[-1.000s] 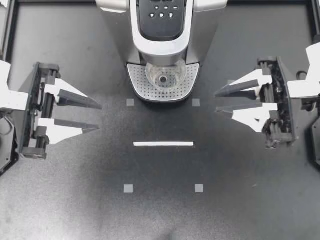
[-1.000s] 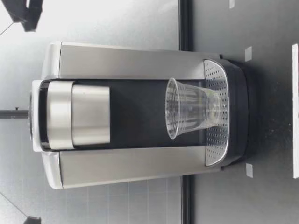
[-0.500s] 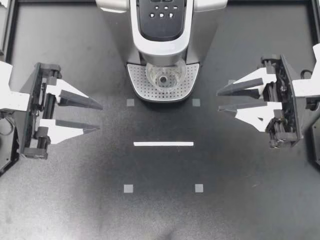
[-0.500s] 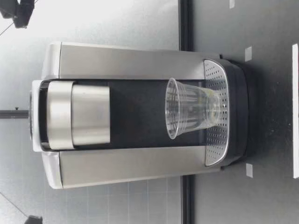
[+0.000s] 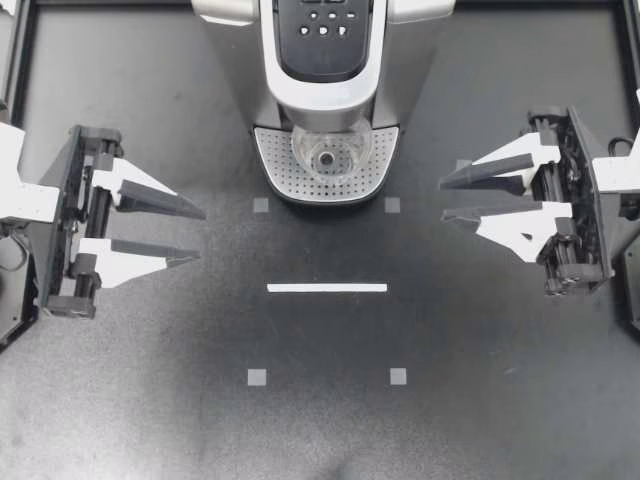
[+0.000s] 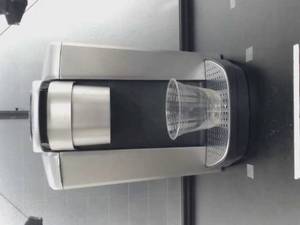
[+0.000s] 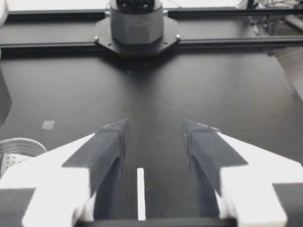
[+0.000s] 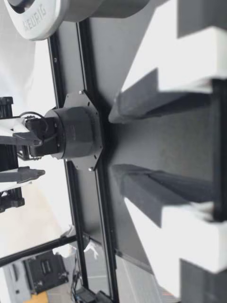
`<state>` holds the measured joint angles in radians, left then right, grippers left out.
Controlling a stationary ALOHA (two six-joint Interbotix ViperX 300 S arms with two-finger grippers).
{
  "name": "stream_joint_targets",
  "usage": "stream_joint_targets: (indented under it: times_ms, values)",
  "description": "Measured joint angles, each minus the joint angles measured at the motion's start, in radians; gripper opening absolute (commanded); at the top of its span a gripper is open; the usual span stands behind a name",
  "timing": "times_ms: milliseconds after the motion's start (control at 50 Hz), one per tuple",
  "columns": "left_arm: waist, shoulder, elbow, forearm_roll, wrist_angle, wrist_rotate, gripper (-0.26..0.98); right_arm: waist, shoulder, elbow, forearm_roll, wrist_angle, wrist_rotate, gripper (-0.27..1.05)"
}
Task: Place the coffee capsule inside the capsule container, then place the cup onto the center of the cup tray, then push the 'Hot Water' and 'Travel Mug' buttons.
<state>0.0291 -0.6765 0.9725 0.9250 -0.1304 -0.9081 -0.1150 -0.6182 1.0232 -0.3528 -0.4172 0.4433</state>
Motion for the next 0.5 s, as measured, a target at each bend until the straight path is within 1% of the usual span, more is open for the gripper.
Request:
stream_joint_targets:
  times_ms: [500]
  values:
    - [0.000,0.000,0.000,0.000,-0.003,0.000,0.42,0.000,0.000,0.009,0.000,0.000,0.000,0.48]
